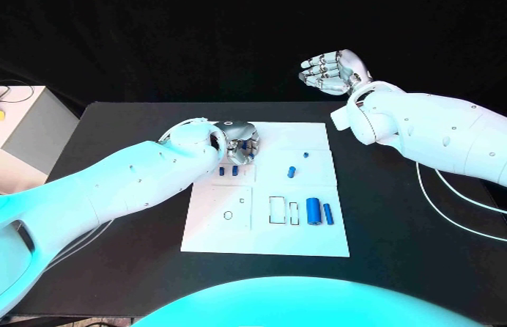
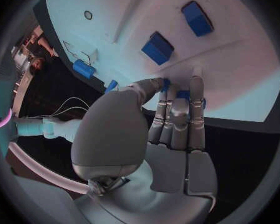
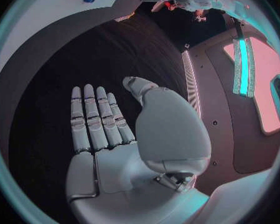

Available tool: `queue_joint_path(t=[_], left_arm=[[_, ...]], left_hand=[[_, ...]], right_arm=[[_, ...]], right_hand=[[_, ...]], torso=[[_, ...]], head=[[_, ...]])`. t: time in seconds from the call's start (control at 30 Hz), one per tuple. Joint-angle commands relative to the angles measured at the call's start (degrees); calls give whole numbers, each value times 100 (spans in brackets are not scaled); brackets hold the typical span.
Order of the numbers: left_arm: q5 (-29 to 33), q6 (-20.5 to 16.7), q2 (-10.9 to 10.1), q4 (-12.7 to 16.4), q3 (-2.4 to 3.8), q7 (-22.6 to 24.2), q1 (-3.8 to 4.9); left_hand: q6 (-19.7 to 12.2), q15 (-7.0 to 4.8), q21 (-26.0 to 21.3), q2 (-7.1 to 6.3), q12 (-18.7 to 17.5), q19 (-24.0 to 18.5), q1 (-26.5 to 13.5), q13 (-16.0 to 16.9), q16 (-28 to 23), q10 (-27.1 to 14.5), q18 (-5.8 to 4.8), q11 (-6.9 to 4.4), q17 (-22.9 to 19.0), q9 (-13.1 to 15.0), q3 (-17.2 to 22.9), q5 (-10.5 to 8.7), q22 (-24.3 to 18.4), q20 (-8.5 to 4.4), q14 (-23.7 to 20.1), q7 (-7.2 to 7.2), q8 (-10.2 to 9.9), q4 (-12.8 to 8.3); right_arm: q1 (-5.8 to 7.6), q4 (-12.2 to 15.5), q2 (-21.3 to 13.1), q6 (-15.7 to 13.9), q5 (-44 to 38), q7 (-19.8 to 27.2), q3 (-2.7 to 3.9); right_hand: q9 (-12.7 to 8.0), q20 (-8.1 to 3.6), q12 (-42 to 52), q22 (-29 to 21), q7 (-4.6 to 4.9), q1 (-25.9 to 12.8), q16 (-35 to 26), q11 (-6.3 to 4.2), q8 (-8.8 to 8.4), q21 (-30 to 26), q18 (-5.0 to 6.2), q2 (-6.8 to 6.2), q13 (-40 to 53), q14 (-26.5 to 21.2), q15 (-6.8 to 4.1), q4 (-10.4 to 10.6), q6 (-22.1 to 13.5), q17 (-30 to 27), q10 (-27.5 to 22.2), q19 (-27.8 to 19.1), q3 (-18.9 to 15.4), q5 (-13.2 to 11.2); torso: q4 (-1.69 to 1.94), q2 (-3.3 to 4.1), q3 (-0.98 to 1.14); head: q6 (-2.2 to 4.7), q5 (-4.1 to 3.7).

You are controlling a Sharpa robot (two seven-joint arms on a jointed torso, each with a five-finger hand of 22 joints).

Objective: Assemble the parts on the task board

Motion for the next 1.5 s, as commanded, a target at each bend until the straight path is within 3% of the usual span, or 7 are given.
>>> queue_joint_path(t=[0.03,0.43,0.7,0.8,1.07,1.33,1.5], left_arm=[[-27,-1,19,2,-1,53,4],[-14,-175,11,-37,-3,99,1],[474,-363,-210,147,9,291,0],[679,-417,-327,260,50,341,-1],[957,-378,-699,668,289,380,-2],[943,-312,-950,920,356,341,-7],[825,-237,-985,883,354,289,-12]], left_hand=[[108,-10,65,75,-263,-15,-33,-130,-5,188,79,-11,-88,47,42,-36,44,-45,11,-8,-117,-68],[291,-11,201,111,-927,-34,-30,-366,50,660,87,-7,-83,116,112,-38,117,-57,108,4,-410,-296],[347,0,236,103,-1106,-32,-85,-407,95,779,88,4,-17,139,109,-27,133,-47,169,18,-485,-319],[378,-1,300,108,-1176,46,-100,-418,156,838,72,1,116,153,110,-21,231,-49,251,18,-513,-332],[397,4,332,94,-1254,85,-144,-429,179,878,62,5,134,166,89,-28,273,-50,278,23,-547,-329],[419,2,351,91,-1281,114,-160,-430,190,910,55,-1,149,176,73,-31,308,-48,293,17,-556,-329],[421,2,350,87,-1288,113,-165,-430,189,914,55,-1,140,178,69,-32,305,-48,290,16,-558,-329]], right_arm=[[-2,6,6,90,-12,59,1],[-2,6,7,90,-12,62,1],[-2,18,-10,71,-12,66,1],[-2,22,-21,45,-12,72,1],[-4,11,-53,31,-12,75,1],[-20,-3,-70,39,-12,73,-1],[-32,-12,-70,44,-12,70,-3]], right_hand=[[-5,0,-29,-5,219,7,-6,34,-20,-2,31,32,-7,-6,-4,-11,46,-5,-2,-37,-15,21],[-5,0,-29,-5,219,7,-6,34,-20,-2,31,32,-7,-6,-4,-11,46,-5,-2,-37,-15,21],[-5,0,-29,-5,219,7,-6,34,-20,-2,31,32,-7,-6,-4,-11,46,-5,-2,-37,-15,21],[-9,0,-29,-5,219,3,-7,35,-24,-2,31,37,-7,-5,-4,-11,51,-16,0,-39,-16,20],[-9,0,-29,-5,219,3,-7,35,-24,-2,31,37,-7,-5,-4,-11,51,-16,0,-39,-16,20],[-9,0,-29,-5,219,3,-7,35,-24,-2,31,37,-7,-5,-4,-11,51,-16,0,-39,-16,20],[-9,0,-29,-5,219,3,-7,35,-24,-2,31,37,-7,-5,-4,-11,51,-16,0,-39,-16,20]], torso=[[4,-1,0],[3,0,-2],[6,-5,-6],[10,-7,-9],[30,-27,-16],[59,-49,-38],[46,-50,-17]], head=[[0,0],[0,-16],[0,7],[0,-2],[0,25],[0,20],[0,68]])
